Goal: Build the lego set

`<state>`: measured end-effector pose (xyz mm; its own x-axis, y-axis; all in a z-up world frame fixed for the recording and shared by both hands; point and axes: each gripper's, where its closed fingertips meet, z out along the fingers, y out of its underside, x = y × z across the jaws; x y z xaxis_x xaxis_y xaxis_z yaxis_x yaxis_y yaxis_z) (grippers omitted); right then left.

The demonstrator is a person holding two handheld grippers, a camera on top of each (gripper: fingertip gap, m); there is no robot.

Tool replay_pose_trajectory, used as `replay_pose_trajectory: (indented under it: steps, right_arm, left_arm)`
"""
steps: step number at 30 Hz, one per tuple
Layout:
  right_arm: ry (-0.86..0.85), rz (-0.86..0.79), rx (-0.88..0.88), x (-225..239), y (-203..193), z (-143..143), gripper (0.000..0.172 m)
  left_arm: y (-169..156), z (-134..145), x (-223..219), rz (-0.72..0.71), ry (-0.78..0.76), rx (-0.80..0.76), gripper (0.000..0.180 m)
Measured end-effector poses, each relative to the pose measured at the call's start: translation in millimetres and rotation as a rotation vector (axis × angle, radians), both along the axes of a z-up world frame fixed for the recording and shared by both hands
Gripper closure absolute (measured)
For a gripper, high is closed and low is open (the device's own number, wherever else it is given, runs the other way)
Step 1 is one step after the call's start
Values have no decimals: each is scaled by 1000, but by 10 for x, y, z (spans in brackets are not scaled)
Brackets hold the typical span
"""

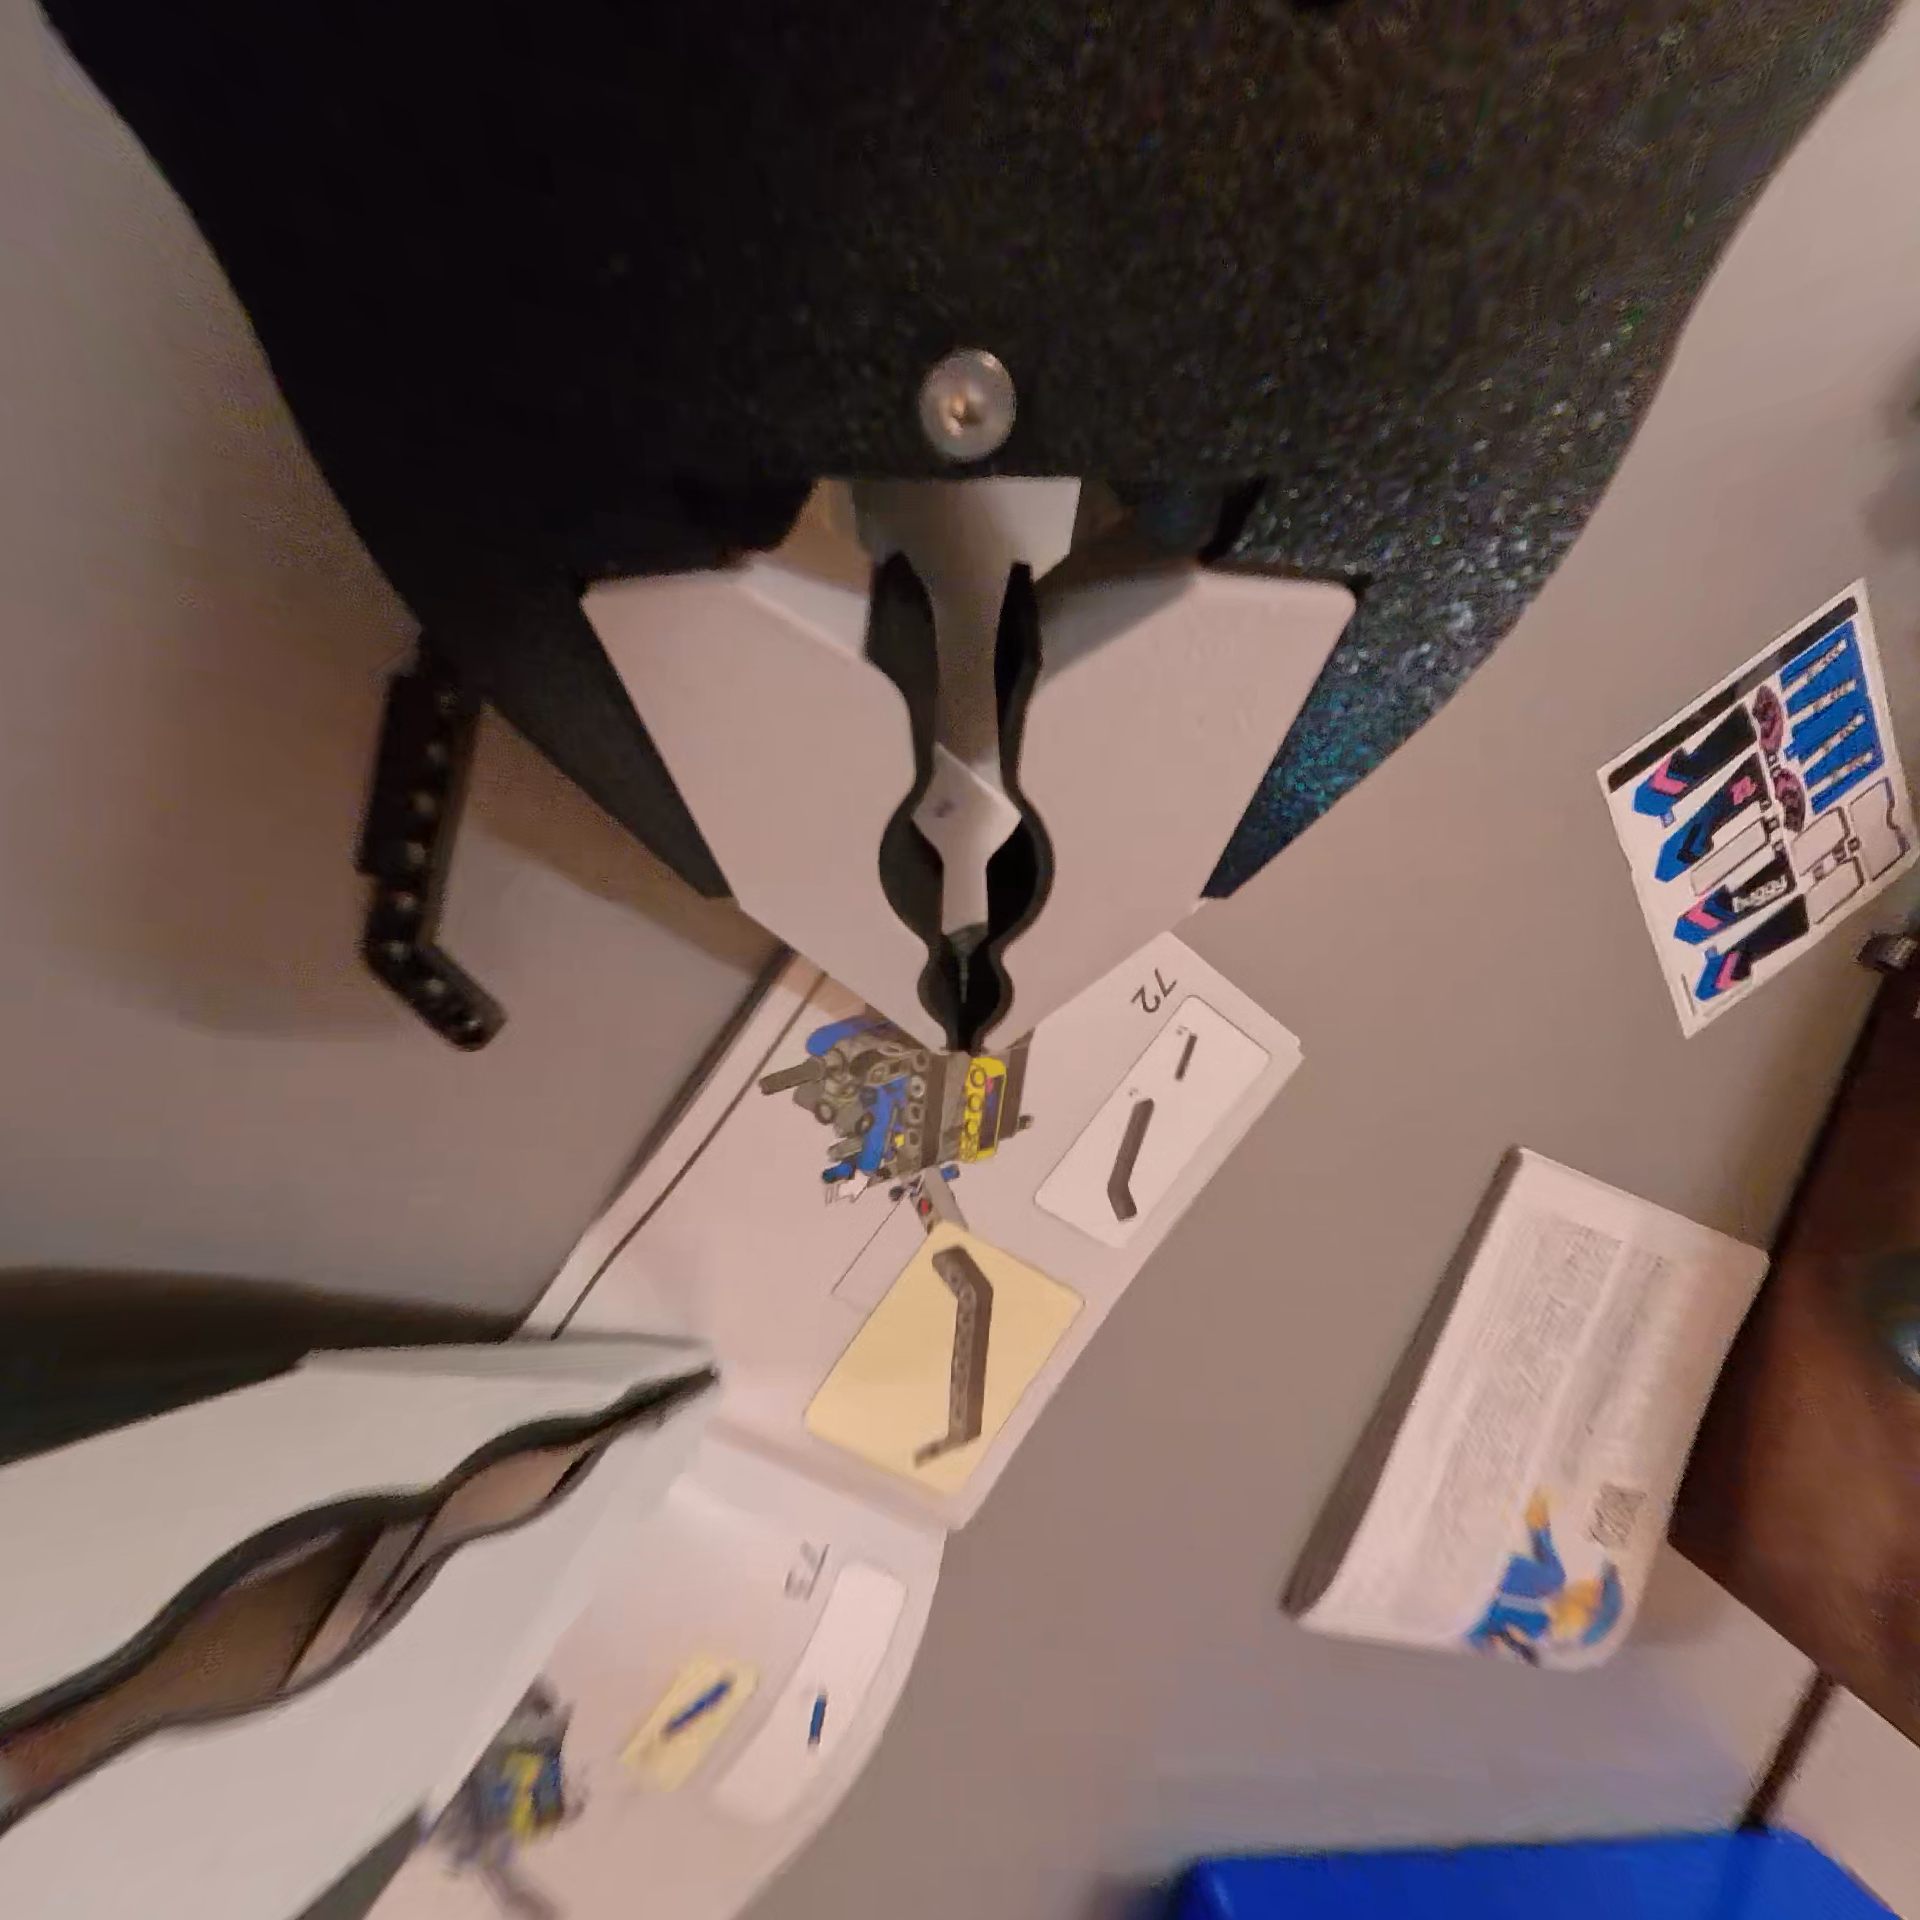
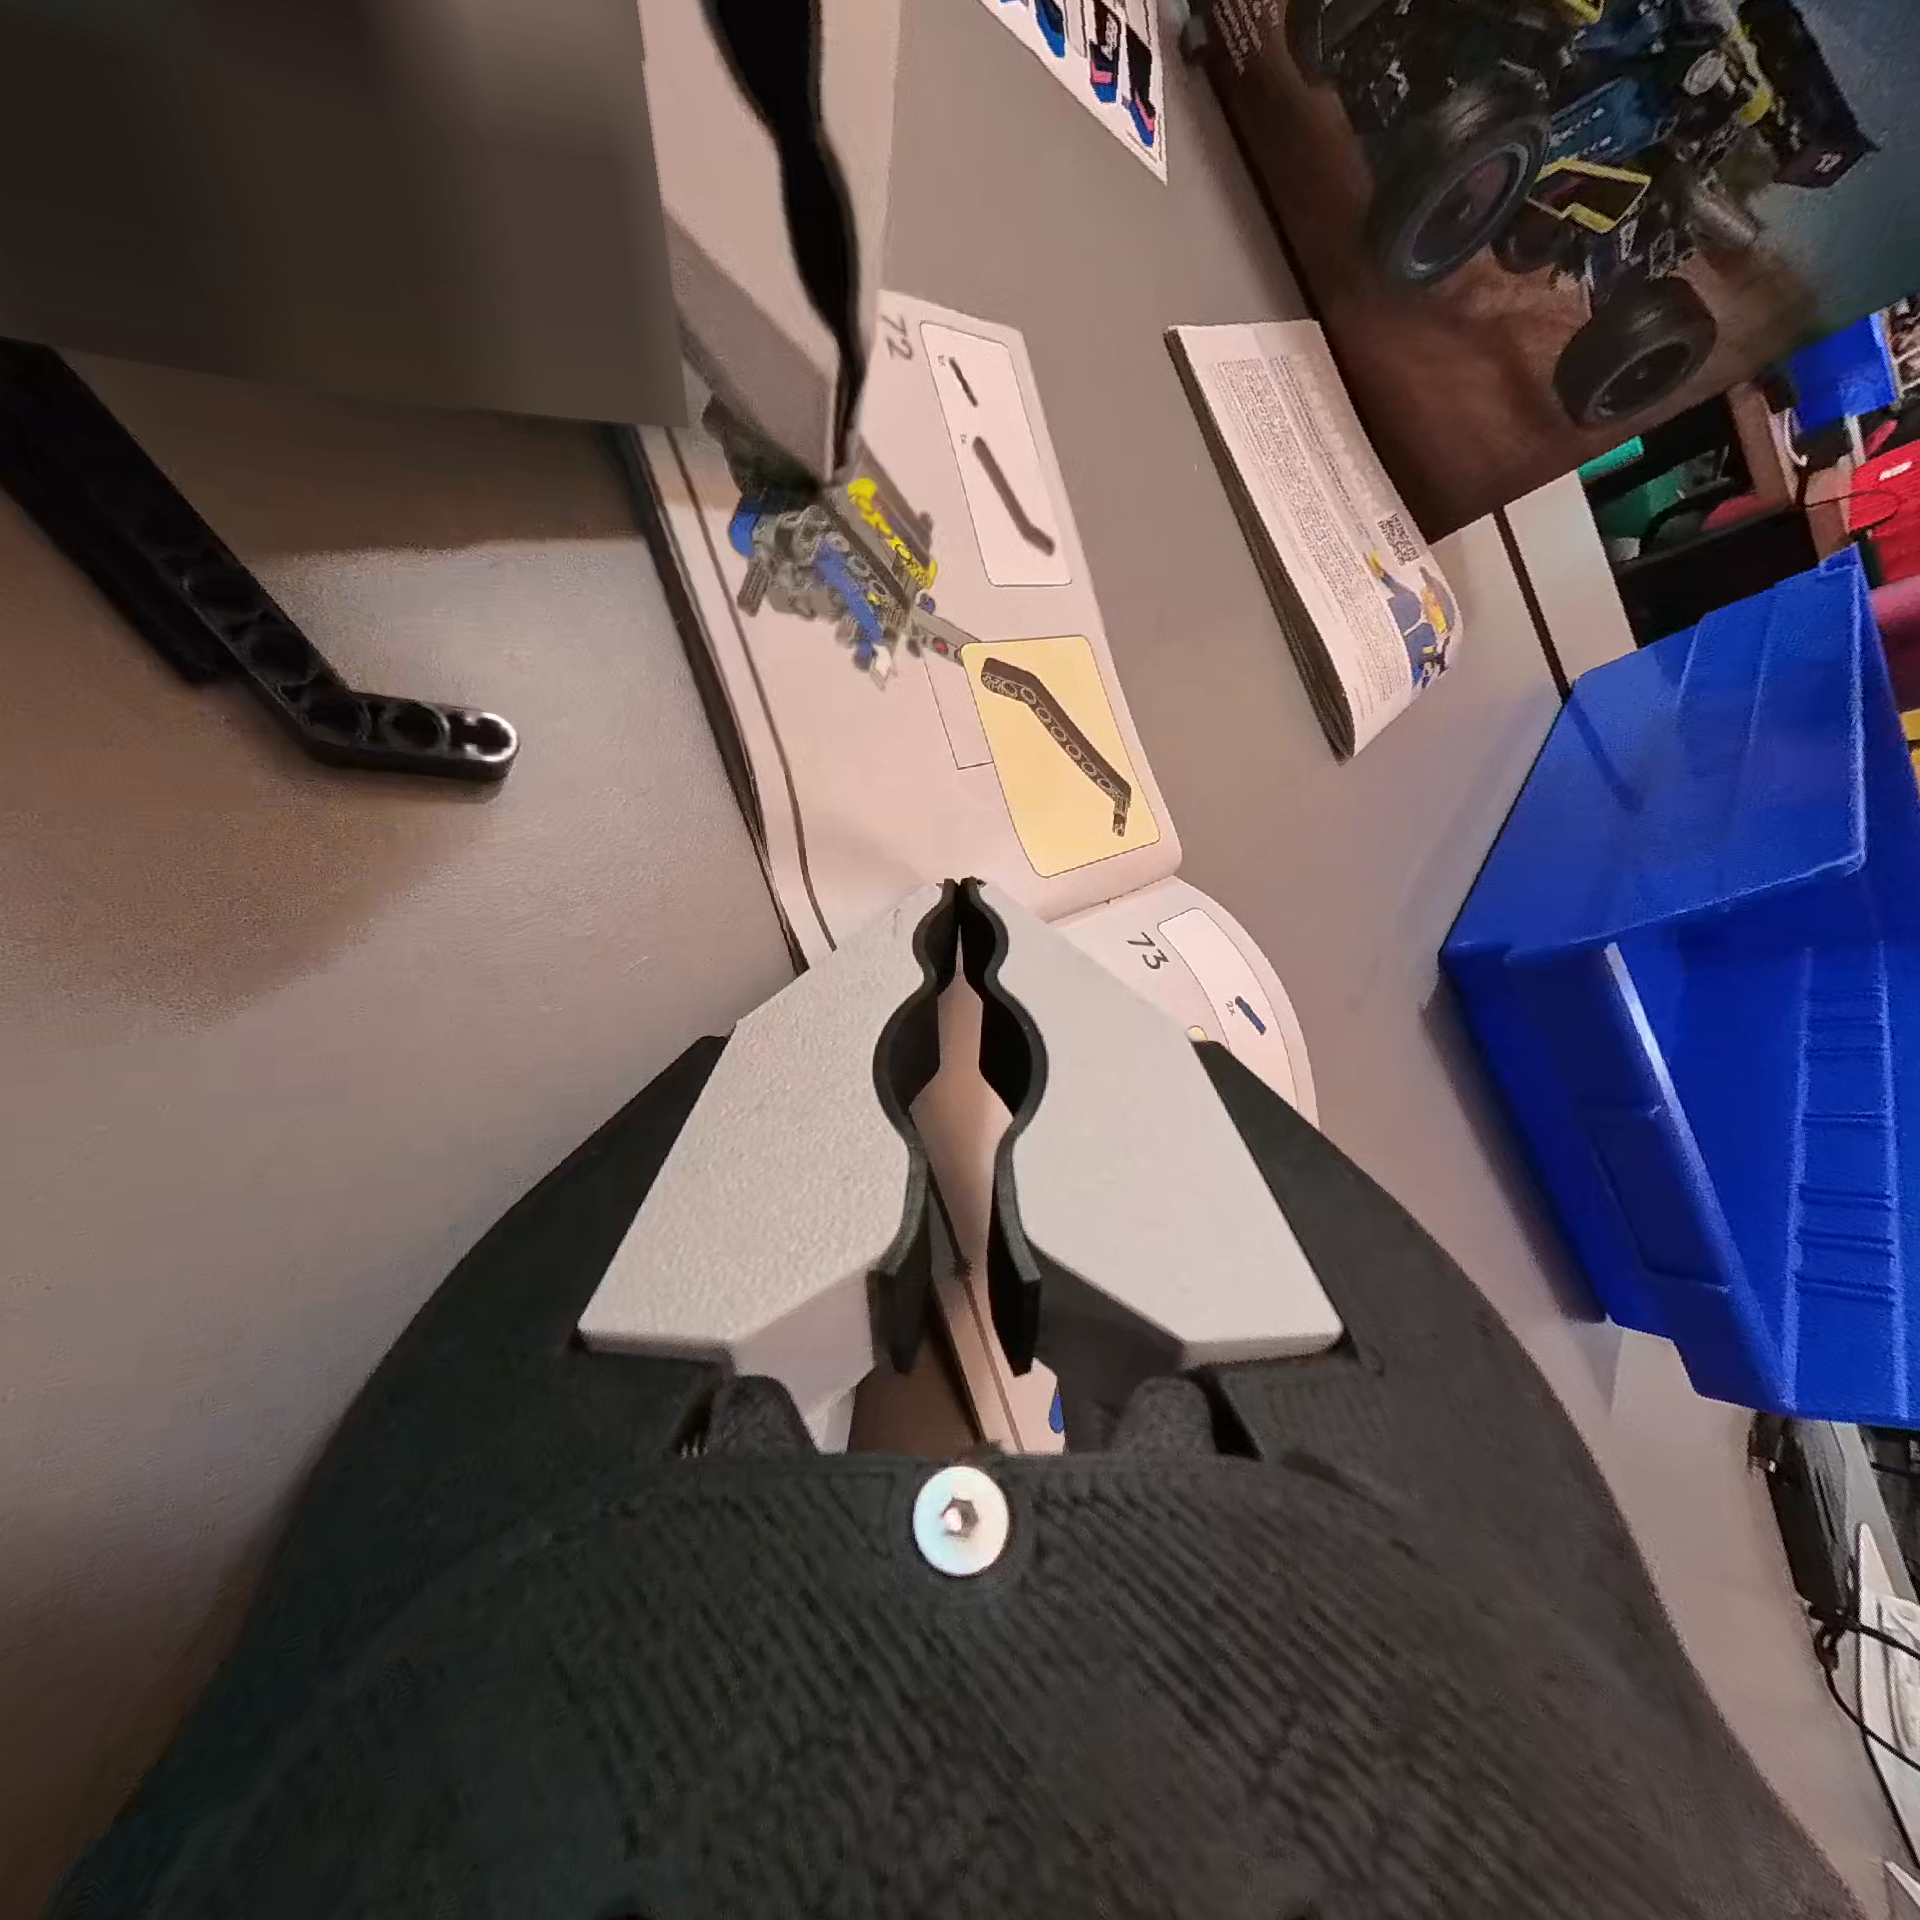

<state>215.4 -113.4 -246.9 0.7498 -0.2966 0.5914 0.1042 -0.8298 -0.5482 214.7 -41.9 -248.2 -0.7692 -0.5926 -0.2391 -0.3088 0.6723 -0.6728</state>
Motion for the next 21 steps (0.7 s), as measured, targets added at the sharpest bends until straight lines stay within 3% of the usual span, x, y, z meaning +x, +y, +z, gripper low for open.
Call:
replay_pose_trajectory:
  steps: [1, 5, 10, 17, 21]
  right_arm:
    - [0, -5, -1, 0, -1, 1, 172]
    - [-18, -13, 1, -8, -8, 24, 172]
    - [-46, -153, -54, 111, -250, 48, 172]
    - [-7, -214, -66, 94, -263, -9, 172]
    - [18, -204, -26, 94, -261, -8, 172]
  left_arm:
    - [-2, -24, 10, 2, -5, 10, 180]
    - [0, -29, 9, 21, 9, -8, 180]
    - [2, -32, 6, 34, 24, -38, 180]
    - [61, -34, -5, 48, -9, 11, 180]
    - [86, -33, -11, 69, -1, -51, 180]
